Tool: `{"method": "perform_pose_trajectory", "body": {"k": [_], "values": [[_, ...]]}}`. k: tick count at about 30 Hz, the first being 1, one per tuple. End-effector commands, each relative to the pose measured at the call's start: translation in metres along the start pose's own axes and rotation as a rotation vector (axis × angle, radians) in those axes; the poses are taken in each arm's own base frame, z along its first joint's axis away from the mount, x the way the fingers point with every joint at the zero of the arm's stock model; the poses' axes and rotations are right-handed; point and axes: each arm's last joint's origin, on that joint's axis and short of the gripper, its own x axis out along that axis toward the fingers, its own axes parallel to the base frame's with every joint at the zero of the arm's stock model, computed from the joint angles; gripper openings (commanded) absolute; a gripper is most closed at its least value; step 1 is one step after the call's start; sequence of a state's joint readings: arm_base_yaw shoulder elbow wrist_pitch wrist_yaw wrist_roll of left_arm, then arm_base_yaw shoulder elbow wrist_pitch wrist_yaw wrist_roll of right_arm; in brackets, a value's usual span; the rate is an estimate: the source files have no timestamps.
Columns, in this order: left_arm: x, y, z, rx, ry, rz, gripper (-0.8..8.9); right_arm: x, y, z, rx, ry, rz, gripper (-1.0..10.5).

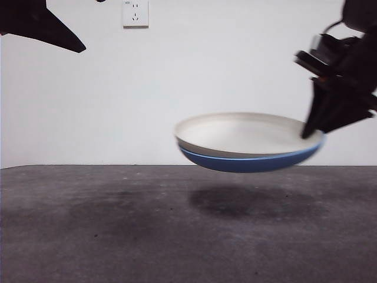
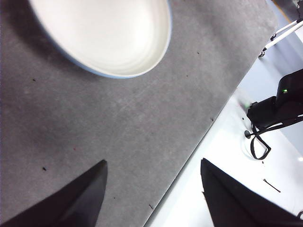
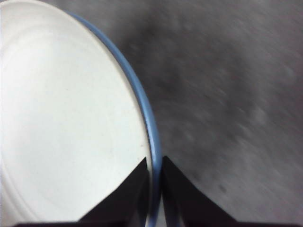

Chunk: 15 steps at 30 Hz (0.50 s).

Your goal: Pick up the white plate, put it on the blue plate, put it on desk

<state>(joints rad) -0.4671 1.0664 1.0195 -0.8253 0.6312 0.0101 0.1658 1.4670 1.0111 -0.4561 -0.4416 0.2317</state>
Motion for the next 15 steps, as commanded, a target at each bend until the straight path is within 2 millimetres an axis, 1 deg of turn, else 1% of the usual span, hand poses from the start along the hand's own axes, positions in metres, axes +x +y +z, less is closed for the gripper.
{"method": "perform_pose_trajectory", "body": {"k": [1, 4, 7, 11, 15], "values": [[0.000, -0.001, 0.003, 0.024, -0.009, -0.010, 3.08, 0.010, 0.013, 0.005, 0.019, -0.029, 0.035, 0.1], [0.000, -0.001, 0.003, 0.024, -0.009, -0.010, 3.08, 0.023, 0.021, 0.005, 0.023, -0.022, 0.059, 0.1], [0.000, -0.001, 0.003, 0.023, -0.009, -0.010, 3.08, 0.038, 0.023, 0.004, 0.042, -0.001, 0.061, 0.1], [0.000, -0.001, 0.003, 0.023, -0.008, -0.010, 3.08, 0.058, 0.020, 0.004, 0.064, 0.025, 0.050, 0.1], [0.000, -0.001, 0.003, 0.023, -0.008, -0.010, 3.08, 0.070, 0.016, 0.004, 0.087, 0.033, 0.049, 0.1]]}}
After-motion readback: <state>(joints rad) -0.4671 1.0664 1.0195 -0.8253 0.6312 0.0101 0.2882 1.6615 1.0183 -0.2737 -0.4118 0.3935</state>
